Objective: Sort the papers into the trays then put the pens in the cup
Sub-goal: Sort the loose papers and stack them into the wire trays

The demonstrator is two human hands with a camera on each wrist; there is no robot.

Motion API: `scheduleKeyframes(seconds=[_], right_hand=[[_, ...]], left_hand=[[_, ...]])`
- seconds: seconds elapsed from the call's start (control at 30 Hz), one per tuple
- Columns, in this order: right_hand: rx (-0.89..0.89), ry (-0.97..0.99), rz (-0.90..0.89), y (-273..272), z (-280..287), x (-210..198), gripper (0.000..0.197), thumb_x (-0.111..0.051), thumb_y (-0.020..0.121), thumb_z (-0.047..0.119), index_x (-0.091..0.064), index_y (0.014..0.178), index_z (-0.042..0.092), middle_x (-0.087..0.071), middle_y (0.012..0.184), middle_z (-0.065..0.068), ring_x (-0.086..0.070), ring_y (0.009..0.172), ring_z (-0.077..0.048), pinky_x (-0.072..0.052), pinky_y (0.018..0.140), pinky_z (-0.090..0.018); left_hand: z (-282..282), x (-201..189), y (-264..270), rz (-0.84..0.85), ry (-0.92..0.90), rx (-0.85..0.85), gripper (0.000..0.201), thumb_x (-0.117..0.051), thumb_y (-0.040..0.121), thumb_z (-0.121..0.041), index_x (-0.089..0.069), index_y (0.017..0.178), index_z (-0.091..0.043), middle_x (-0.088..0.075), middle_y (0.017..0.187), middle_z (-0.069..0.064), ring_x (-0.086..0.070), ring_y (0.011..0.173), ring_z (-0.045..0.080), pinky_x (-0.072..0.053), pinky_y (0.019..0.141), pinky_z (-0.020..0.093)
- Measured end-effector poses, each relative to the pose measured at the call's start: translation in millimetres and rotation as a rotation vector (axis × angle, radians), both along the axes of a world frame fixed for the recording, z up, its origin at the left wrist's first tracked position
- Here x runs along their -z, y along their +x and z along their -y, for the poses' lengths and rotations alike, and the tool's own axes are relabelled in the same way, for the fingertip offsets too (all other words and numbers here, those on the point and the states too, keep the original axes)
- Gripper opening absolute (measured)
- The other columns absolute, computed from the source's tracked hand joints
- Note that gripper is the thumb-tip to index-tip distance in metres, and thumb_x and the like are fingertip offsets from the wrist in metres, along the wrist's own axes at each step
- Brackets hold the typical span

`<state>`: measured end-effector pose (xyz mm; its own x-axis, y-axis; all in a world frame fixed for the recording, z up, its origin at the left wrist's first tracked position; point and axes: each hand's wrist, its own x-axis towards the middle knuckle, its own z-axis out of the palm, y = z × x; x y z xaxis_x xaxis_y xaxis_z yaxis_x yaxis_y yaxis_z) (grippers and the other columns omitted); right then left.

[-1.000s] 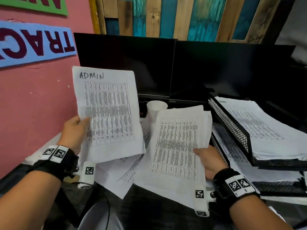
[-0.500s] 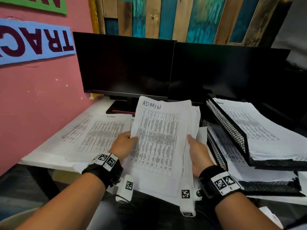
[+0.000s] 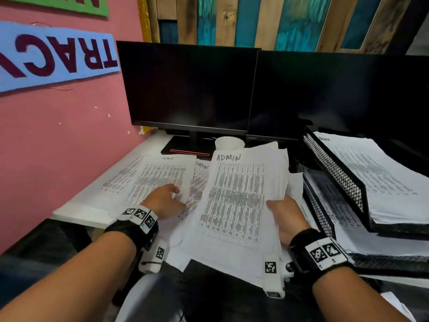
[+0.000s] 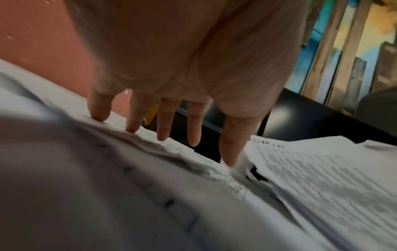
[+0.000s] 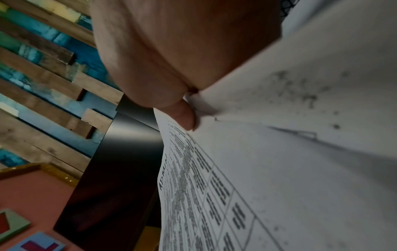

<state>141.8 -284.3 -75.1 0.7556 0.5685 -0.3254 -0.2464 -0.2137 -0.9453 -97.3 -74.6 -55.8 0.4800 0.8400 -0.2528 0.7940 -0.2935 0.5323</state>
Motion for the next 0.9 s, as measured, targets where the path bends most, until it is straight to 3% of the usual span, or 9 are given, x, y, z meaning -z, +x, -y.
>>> scheduleKeyframes(seconds=[0.17,0.33,0.4,0.47,0.57,0.63,0.73,0.83,0.9], right_hand=[[0.002,-0.010,-0.024,-0.1,-3.2,-1.9,0.033,-0.055,0.095,0.003,-0.066,0.125,0.011,-0.074,0.117,-0.021,-0.072,0.107,-0.045,-0.057,0.092,-0.067],[0.008,-0.026,-0.037,-0.9,0.9,-7.9,0.029,-0.053,0.099,0.001,-0.065,0.124,0.010,-0.074,0.114,-0.020,-0.071,0.107,-0.043,-0.057,0.094,-0.064],[0.030,-0.034,-0.050,-0.1,1.3,-6.8,0.027,-0.055,0.098,0.003,-0.065,0.122,0.010,-0.074,0.115,-0.021,-0.072,0.106,-0.043,-0.056,0.093,-0.066],[0.045,-0.035,-0.064,1.0,1.4,-4.3,0.027,-0.057,0.096,0.004,-0.066,0.120,0.008,-0.073,0.117,-0.023,-0.072,0.107,-0.045,-0.055,0.093,-0.068],[0.052,-0.026,-0.071,4.9,1.8,-0.5,0.030,-0.059,0.093,0.005,-0.068,0.122,0.008,-0.074,0.115,-0.023,-0.072,0.107,-0.045,-0.054,0.095,-0.069],[0.055,-0.023,-0.064,4.9,2.2,0.5,0.031,-0.059,0.094,0.006,-0.068,0.124,0.006,-0.074,0.117,-0.024,-0.071,0.108,-0.046,-0.054,0.096,-0.068],[0.065,-0.038,0.022,3.2,0.8,0.6,0.032,-0.060,0.097,0.010,-0.062,0.126,-0.002,-0.067,0.128,-0.031,-0.064,0.118,-0.051,-0.051,0.104,-0.065],[0.101,-0.011,-0.053,1.0,-0.6,-5.2,0.031,-0.058,0.102,0.023,-0.062,0.128,0.006,-0.069,0.124,-0.022,-0.066,0.115,-0.045,-0.052,0.105,-0.061],[0.137,0.030,-0.128,-0.3,0.0,-9.8,0.033,-0.055,0.105,0.033,-0.061,0.128,0.011,-0.069,0.121,-0.014,-0.066,0.115,-0.038,-0.052,0.106,-0.057]], left_hand=[[-3.6,8.2,7.4,-0.230,0.091,0.030,0.110,-0.083,0.056,-0.061,-0.035,0.153,-0.039,-0.050,0.150,0.001,-0.055,0.131,0.031,-0.047,0.107,0.055],[-13.3,11.8,6.5,-0.165,0.136,-0.008,0.088,-0.073,0.069,-0.041,-0.043,0.151,-0.033,-0.063,0.136,0.000,-0.066,0.115,0.027,-0.054,0.102,0.046],[-16.6,12.3,2.9,-0.123,0.197,-0.029,0.057,-0.067,0.080,-0.026,-0.060,0.137,-0.029,-0.073,0.115,-0.002,-0.070,0.099,0.023,-0.058,0.088,0.037],[-22.4,8.8,-1.3,-0.064,0.236,-0.049,0.024,-0.061,0.091,-0.015,-0.074,0.110,-0.023,-0.072,0.084,-0.001,-0.067,0.072,0.018,-0.051,0.062,0.026],[-24.5,-6.2,-9.5,0.074,0.245,-0.090,0.029,-0.056,0.100,-0.016,-0.069,0.075,-0.023,-0.061,0.063,0.001,-0.054,0.056,0.019,-0.038,0.051,0.024],[-14.3,-20.5,-10.8,0.227,0.276,-0.069,0.039,-0.053,0.102,-0.018,-0.062,0.064,-0.021,-0.052,0.056,0.000,-0.047,0.053,0.021,-0.034,0.051,0.026],[23.1,-48.8,1.5,0.351,0.241,0.074,0.029,-0.051,0.104,-0.023,-0.072,0.084,-0.027,-0.053,0.059,-0.002,-0.044,0.049,0.015,-0.033,0.045,0.023],[61.8,-56.1,24.4,0.316,0.118,0.297,0.024,-0.050,0.108,-0.027,-0.066,0.115,-0.043,-0.061,0.066,-0.003,-0.042,0.043,0.007,-0.033,0.039,0.017],[82.0,-46.7,41.8,0.309,0.022,0.407,0.031,-0.051,0.108,-0.026,-0.067,0.133,-0.031,-0.075,0.086,0.003,-0.046,0.045,0.008,-0.038,0.040,0.018]])
